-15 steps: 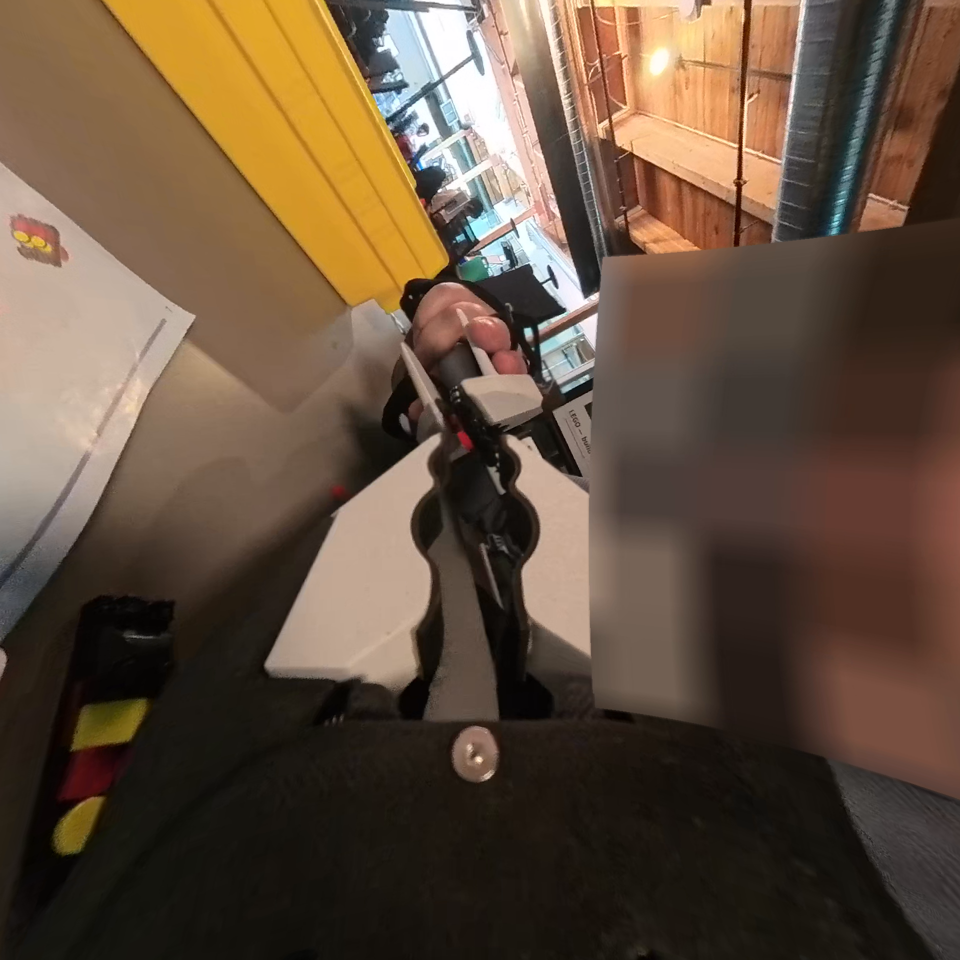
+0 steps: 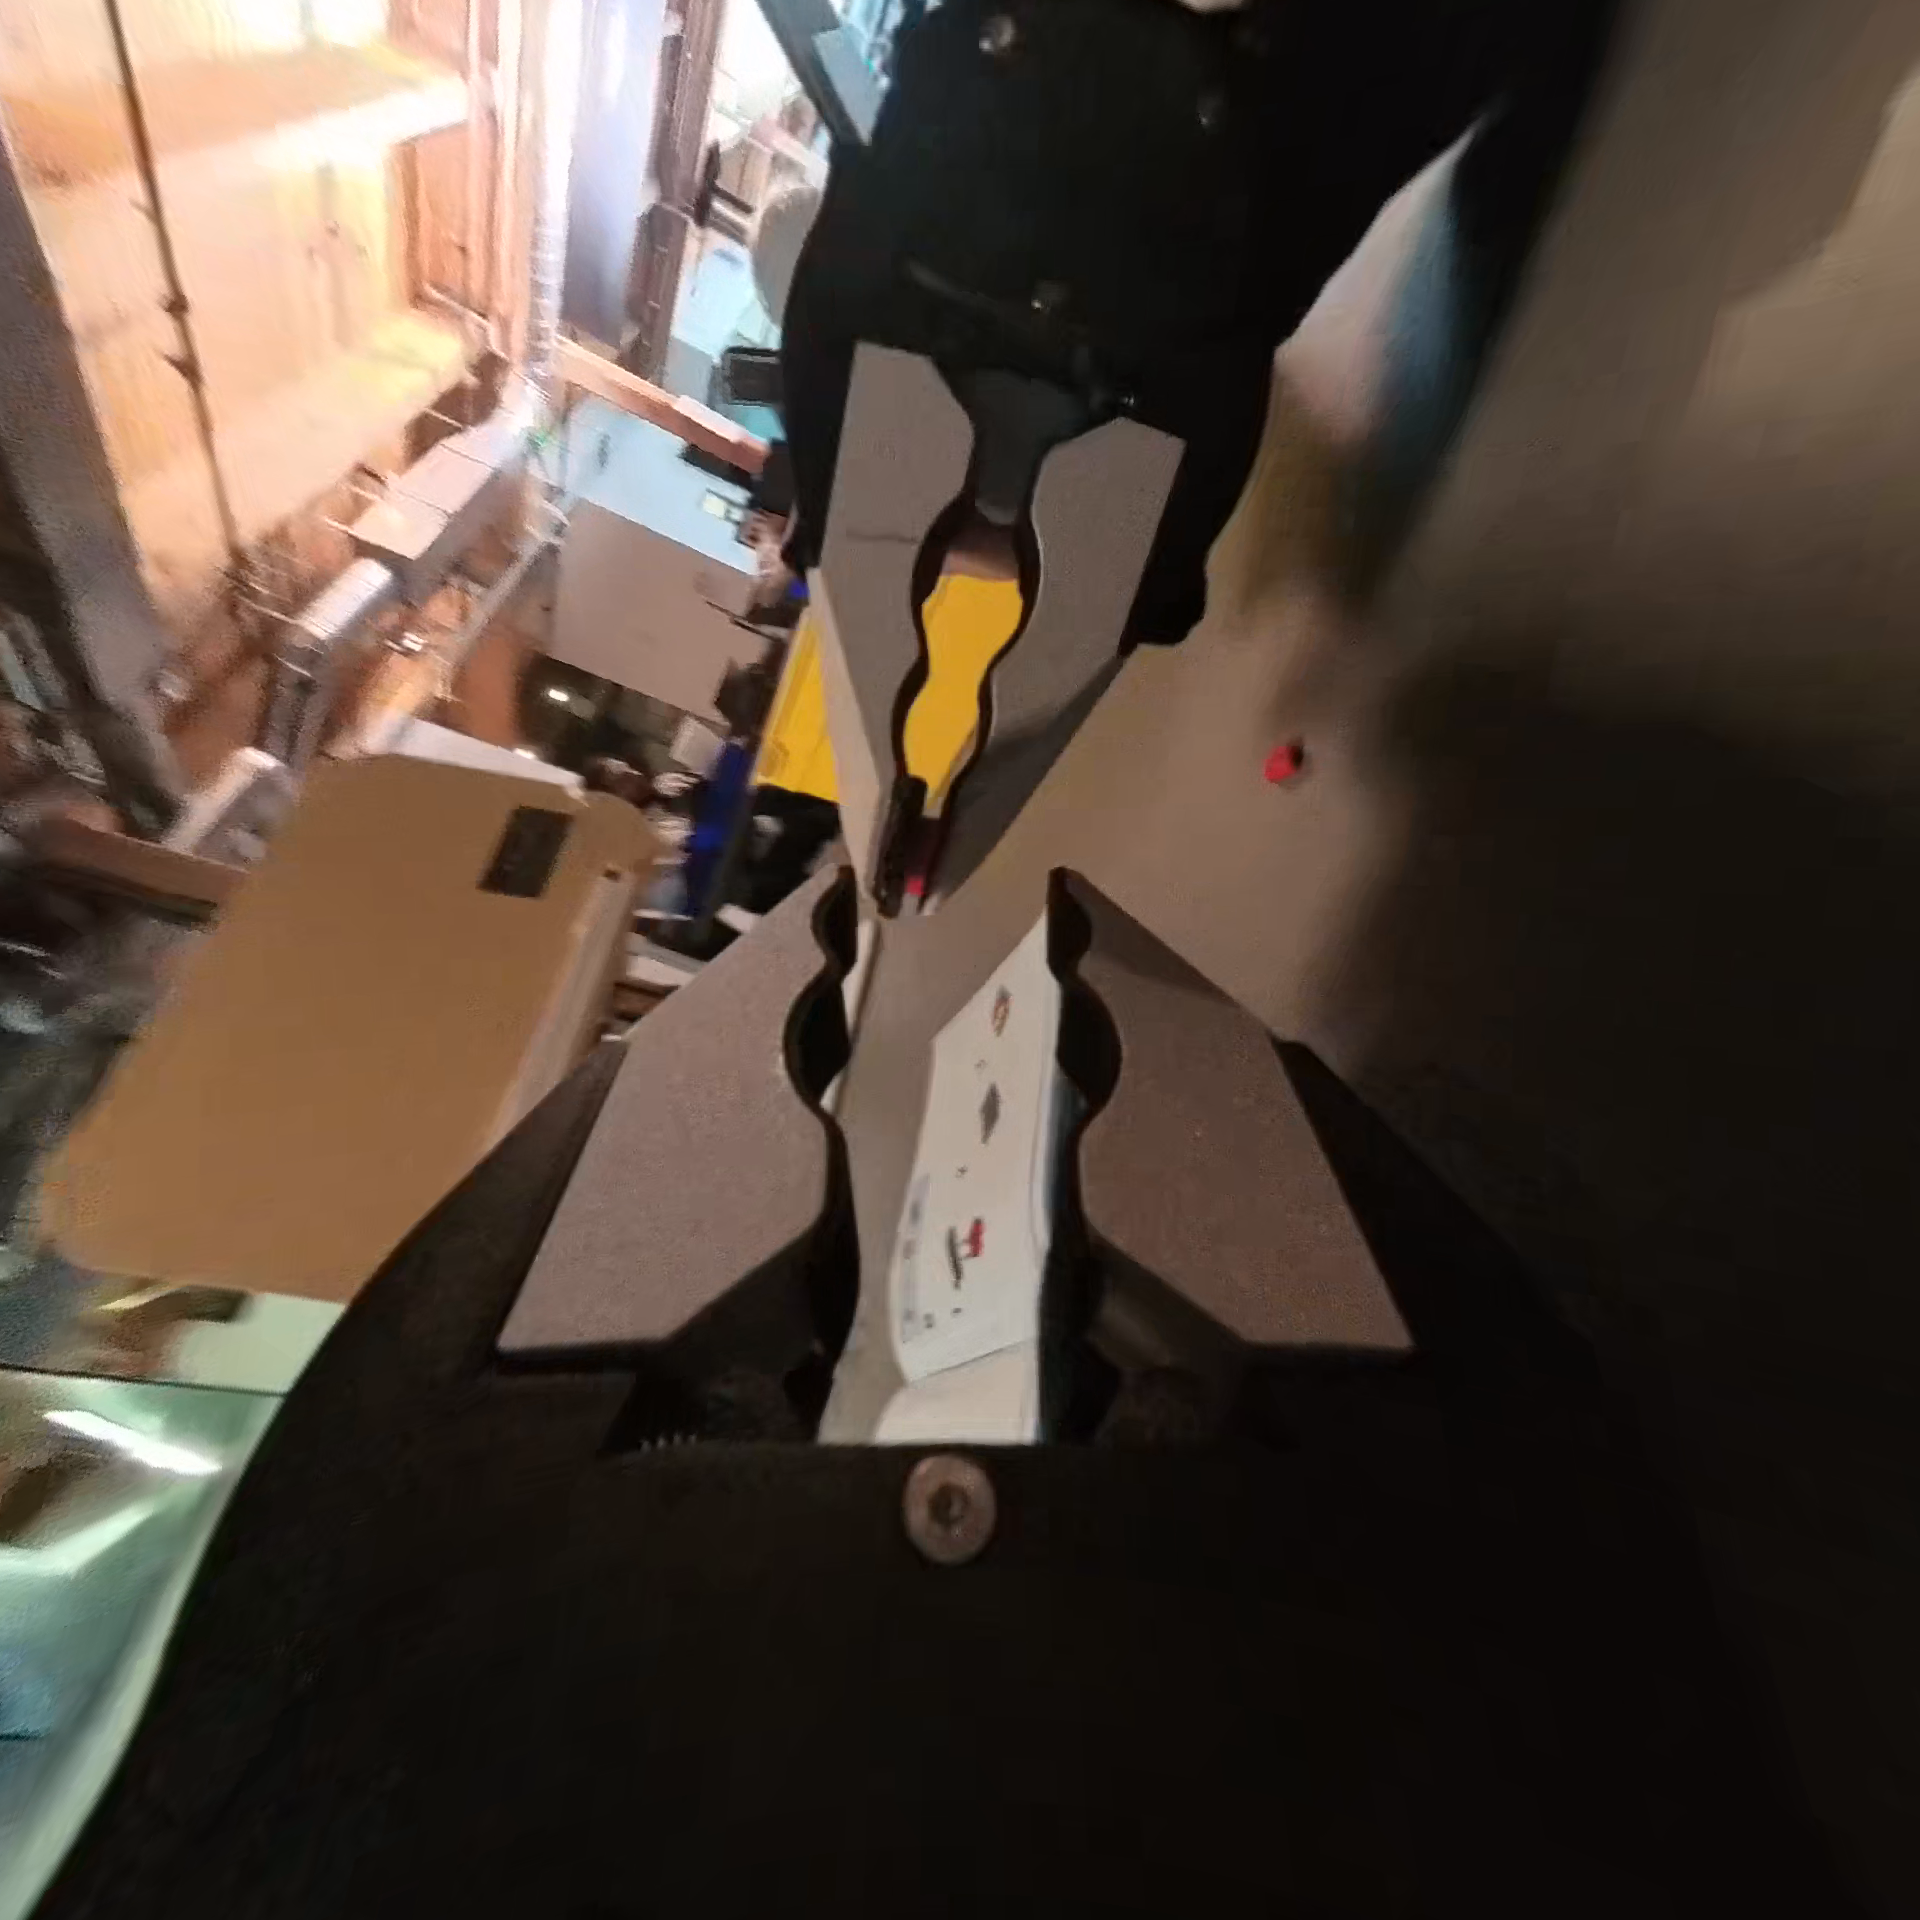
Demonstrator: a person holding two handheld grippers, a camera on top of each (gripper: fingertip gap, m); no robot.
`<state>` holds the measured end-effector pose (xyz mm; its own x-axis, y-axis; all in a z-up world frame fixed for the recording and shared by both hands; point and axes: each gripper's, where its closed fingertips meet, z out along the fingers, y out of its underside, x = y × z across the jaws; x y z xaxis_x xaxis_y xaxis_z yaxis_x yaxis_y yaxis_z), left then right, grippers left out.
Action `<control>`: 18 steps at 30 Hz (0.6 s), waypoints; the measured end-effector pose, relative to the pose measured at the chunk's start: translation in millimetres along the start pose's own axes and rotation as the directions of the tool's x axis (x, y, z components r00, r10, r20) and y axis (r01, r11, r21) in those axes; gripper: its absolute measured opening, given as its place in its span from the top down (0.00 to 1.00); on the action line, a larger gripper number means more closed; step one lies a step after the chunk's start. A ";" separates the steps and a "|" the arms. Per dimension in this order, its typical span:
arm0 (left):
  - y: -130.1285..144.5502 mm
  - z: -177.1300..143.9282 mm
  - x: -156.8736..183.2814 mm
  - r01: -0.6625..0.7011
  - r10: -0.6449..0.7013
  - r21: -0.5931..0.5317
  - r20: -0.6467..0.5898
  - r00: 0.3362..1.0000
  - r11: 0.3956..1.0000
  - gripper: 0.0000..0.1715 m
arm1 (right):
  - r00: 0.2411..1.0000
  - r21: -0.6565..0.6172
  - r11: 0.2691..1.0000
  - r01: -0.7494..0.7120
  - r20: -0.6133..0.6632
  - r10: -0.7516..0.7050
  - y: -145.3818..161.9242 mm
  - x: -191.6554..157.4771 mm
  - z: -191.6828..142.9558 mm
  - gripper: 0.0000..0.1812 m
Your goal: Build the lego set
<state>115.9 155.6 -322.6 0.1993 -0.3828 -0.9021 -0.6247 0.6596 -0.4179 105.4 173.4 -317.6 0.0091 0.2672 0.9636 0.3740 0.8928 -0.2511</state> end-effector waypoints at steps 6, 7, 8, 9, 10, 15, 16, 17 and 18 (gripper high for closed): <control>-1.9 0.9 2.0 -0.159 0.160 -0.015 0.057 0.985 0.987 0.91 | 0.998 0.004 0.998 0.061 0.029 -0.061 -5.5 -9.8 2.7 0.97; -3.0 0.3 2.9 -0.188 0.188 -0.010 0.066 0.980 0.982 0.94 | 0.997 0.004 0.998 0.065 0.033 -0.065 -5.6 -10.7 3.0 0.97; -3.6 0.1 5.3 -0.215 0.215 -0.009 0.064 0.974 0.977 0.96 | 0.997 0.004 0.998 0.066 0.039 -0.066 -5.6 -11.9 3.2 0.97; -3.0 0.4 7.0 -0.239 0.239 -0.015 0.064 0.969 0.971 0.96 | 0.997 0.001 0.998 0.068 0.046 -0.068 -5.0 -13.4 3.3 0.97; -1.7 1.0 8.3 -0.260 0.261 -0.026 0.061 0.963 0.965 0.96 | 0.996 -0.002 0.997 0.073 0.051 -0.073 -4.2 -14.6 3.6 0.97; -3.0 1.3 10.8 -0.350 0.354 -0.059 0.076 0.932 0.935 0.96 | 0.980 -0.031 0.992 -0.124 0.154 0.127 9.1 -15.9 -3.3 0.89; -3.7 1.5 13.3 -0.362 0.366 -0.064 0.070 0.928 0.930 0.96 | 0.936 -0.080 0.966 -0.244 0.241 0.257 18.2 -22.6 -8.3 0.88; -4.6 1.7 14.9 -0.369 0.373 -0.068 0.072 0.925 0.927 0.96 | 0.849 -0.141 0.912 -0.386 0.332 0.411 24.4 -31.3 -15.3 0.88; -6.1 1.9 16.6 -0.371 0.375 -0.068 0.073 0.924 0.926 0.96 | 0.716 -0.208 0.825 -0.526 0.414 0.561 26.4 -40.4 -23.9 0.87</control>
<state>124.5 146.5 -335.2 0.0049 -0.0589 -0.9983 -0.7035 0.7093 -0.0453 137.0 177.5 -360.9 -0.1678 0.8428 0.5114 0.4964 0.5204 -0.6948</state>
